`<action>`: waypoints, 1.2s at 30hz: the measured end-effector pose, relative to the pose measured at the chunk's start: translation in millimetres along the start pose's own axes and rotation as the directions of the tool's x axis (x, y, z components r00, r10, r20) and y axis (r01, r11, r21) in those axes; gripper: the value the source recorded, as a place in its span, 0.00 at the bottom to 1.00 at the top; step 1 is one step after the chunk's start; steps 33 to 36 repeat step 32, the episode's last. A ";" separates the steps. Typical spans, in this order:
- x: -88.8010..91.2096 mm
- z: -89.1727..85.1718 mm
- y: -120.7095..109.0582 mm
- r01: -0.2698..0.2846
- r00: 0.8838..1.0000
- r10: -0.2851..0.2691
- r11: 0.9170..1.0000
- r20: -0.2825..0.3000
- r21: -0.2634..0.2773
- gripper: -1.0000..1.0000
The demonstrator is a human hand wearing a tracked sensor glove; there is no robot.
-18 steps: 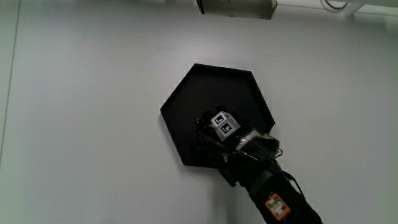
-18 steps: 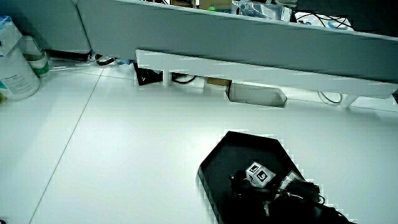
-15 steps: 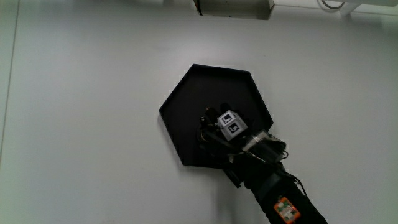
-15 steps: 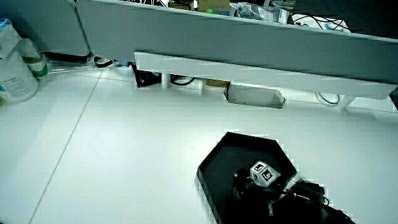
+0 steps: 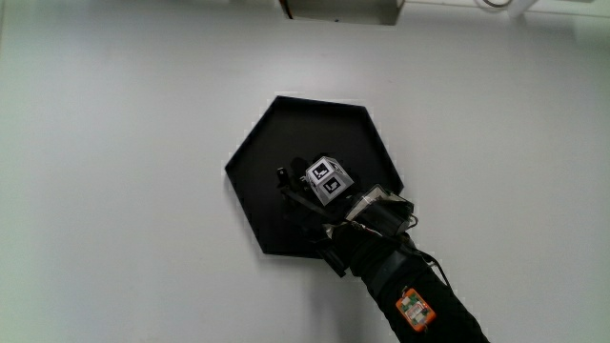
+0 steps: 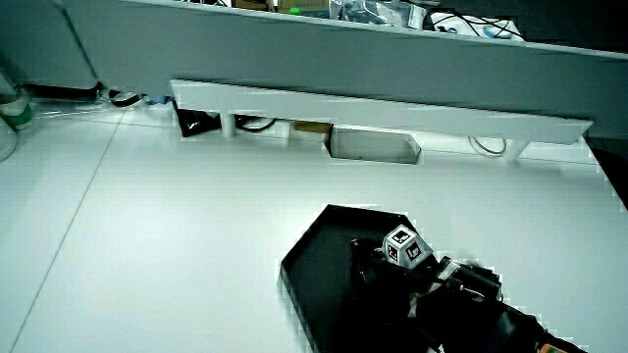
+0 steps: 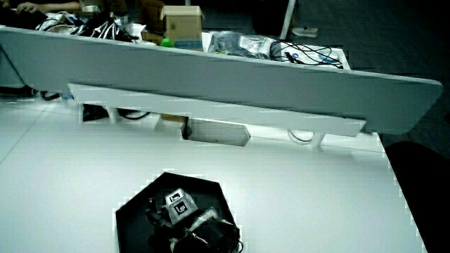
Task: Place black tape into plate
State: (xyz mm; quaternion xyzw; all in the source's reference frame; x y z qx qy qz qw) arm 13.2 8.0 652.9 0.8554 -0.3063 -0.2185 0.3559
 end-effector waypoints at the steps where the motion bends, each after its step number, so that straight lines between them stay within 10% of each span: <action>1: -0.3 0.2 -3.0 0.015 1.000 -0.015 1.000 0.025 0.005 0.50; 14: 2.0 -14.0 3.9 0.025 1.000 -0.025 0.993 0.005 -0.115 0.19; 21: 24.6 -21.3 -14.0 0.093 0.994 -0.096 0.994 -0.054 -0.064 0.00; 25: 44.9 -14.9 -43.1 0.084 0.977 -0.066 0.993 -0.203 0.081 0.00; 31: 64.4 -12.3 -79.1 0.163 0.944 -0.081 0.957 -0.319 0.240 0.00; 36: 65.7 -13.2 -84.9 0.153 0.942 -0.064 0.955 -0.329 0.253 0.00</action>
